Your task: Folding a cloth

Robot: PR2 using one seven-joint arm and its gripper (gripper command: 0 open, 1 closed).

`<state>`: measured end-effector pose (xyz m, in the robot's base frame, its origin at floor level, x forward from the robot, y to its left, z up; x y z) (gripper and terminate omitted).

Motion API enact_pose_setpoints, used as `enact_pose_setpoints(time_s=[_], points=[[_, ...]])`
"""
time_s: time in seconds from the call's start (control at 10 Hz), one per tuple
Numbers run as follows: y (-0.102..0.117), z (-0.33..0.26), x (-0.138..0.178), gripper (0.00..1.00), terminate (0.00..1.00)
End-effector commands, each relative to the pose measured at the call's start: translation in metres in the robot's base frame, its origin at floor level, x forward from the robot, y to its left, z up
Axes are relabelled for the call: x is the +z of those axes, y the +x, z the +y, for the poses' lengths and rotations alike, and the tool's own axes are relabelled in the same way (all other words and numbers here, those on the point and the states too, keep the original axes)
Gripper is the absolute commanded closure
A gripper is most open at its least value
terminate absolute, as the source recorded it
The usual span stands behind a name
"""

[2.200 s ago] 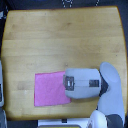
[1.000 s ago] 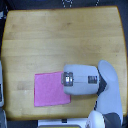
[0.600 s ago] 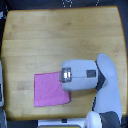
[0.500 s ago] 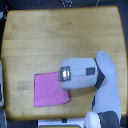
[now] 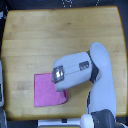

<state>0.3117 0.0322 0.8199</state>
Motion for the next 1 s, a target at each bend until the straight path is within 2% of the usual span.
enact_pose_setpoints(time_s=[0.0,0.4,0.9], points=[[-0.023,0.103,0.013,1.0,0.0],[-0.021,0.2,0.003,1.0,0.0],[-0.029,0.263,-0.007,1.0,0.0]])
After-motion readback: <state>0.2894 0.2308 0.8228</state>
